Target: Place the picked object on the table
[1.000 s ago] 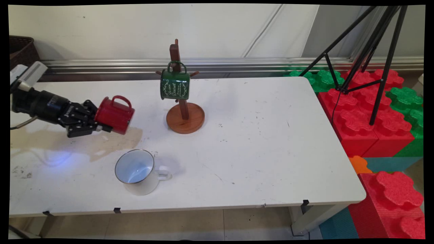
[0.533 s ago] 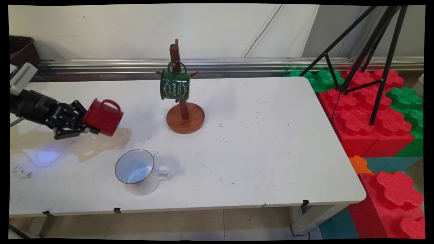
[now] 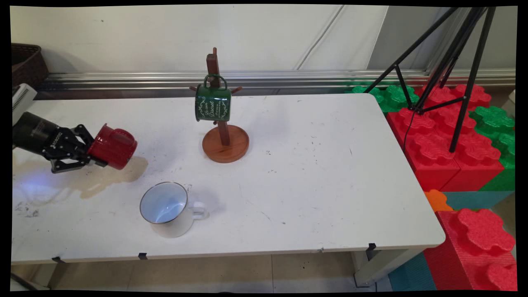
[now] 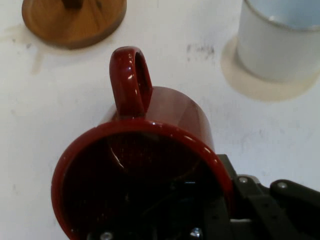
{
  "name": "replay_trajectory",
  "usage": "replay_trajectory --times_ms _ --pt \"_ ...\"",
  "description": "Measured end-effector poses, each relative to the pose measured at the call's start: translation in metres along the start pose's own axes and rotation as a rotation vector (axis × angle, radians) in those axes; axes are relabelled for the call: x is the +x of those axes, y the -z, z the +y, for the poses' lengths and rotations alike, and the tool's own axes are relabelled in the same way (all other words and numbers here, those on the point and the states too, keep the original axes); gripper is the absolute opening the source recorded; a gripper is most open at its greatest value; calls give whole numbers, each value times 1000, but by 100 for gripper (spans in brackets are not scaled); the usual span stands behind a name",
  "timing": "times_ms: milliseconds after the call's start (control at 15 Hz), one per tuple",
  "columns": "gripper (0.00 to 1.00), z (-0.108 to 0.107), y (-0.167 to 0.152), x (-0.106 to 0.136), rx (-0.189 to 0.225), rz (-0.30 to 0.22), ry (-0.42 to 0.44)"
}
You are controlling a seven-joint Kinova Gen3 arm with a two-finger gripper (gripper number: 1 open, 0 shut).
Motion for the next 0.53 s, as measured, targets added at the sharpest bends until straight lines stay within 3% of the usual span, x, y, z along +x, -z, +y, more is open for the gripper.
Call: replay_trajectory --times_ms 533 --pt "0 4 -5 -1 12 -117 -83"
